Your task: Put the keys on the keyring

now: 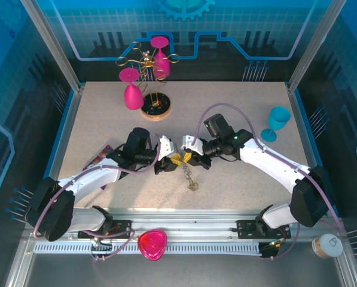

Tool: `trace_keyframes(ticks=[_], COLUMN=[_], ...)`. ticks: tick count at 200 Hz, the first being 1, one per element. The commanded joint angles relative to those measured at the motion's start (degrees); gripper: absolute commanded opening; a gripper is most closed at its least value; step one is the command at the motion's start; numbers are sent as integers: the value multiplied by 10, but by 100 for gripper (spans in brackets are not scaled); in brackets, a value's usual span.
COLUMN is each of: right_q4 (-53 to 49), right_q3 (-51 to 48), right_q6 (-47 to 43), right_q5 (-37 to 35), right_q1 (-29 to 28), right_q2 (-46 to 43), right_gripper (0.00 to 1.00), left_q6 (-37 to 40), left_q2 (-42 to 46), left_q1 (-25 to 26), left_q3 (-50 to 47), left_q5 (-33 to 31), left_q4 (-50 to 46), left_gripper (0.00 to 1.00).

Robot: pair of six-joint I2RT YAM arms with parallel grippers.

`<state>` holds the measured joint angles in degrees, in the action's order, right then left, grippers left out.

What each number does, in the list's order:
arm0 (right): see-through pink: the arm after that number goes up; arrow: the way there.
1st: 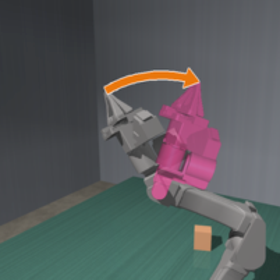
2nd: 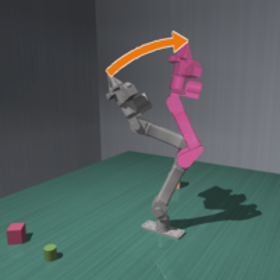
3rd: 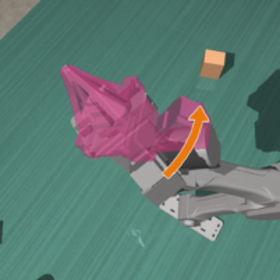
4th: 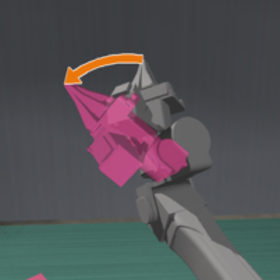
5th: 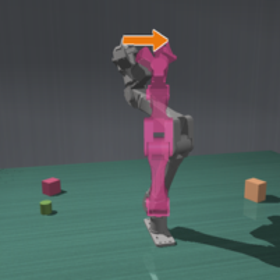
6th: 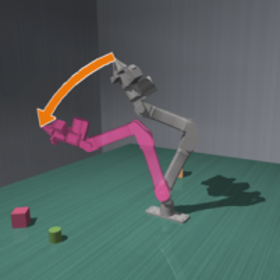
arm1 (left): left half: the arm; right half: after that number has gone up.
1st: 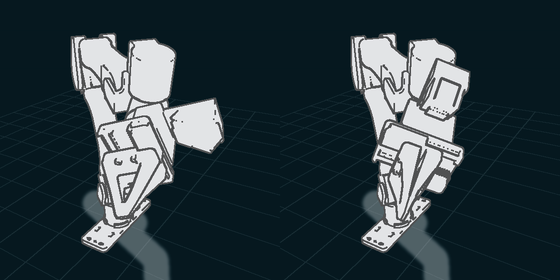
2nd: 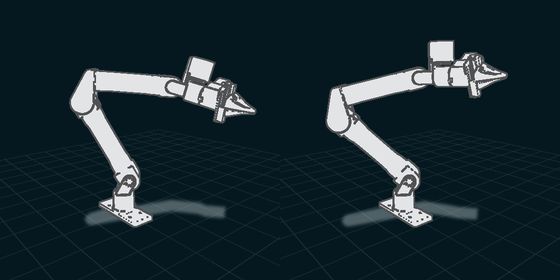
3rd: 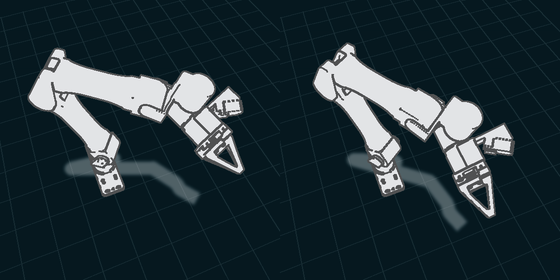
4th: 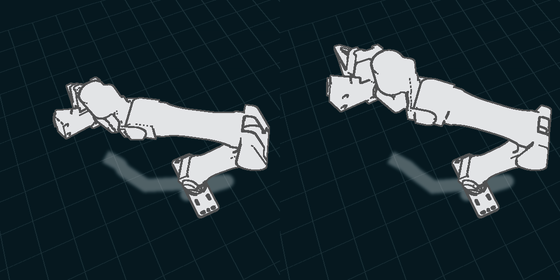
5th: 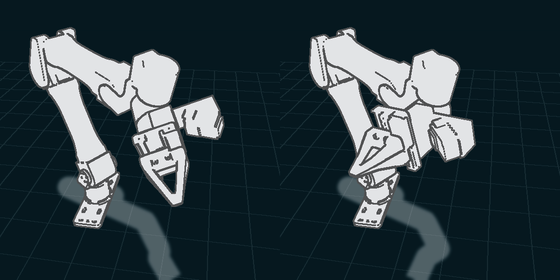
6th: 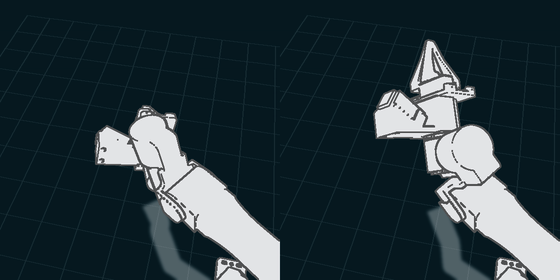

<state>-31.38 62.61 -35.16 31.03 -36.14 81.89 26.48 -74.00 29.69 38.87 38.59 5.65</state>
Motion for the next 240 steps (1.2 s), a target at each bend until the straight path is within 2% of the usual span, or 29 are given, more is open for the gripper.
trace_keyframes(ticks=[1,55,75,100,123,131,146,164,194,240], right_q4=[-51,-37,-26,-15,12,34,101,216,386,509], right_q3=[31,47,48,43,21,0,-49,-135,-251,-303], right_q6=[-34,-33,-29,-28,-12,3,49,128,228,286], right_q5=[-12,-8,6,21,23,31,41,55,53,64], right_q1=[-14,-27,-29,-28,-22,-12,11,44,62,56], right_q2=[13,23,22,18,2,-12,-48,-98,-140,-103], right_gripper=[0,0,0,0,0,7,34,47,44,38], left_q6=[18,10,14,17,14,8,-13,-61,-124,-162], left_q2=[-3,-4,-7,-7,-4,-2,-1,-4,-13,-22], left_q1=[1,0,1,0,0,1,0,2,3,4], left_q3=[9,5,8,7,0,-7,-25,-56,-97,-118], left_q5=[37,61,69,75,77,75,65,55,42,37], left_q4=[-11,-1,-8,-7,7,22,62,142,249,314], left_gripper=[25,20,13,0,0,0,0,0,0,0])
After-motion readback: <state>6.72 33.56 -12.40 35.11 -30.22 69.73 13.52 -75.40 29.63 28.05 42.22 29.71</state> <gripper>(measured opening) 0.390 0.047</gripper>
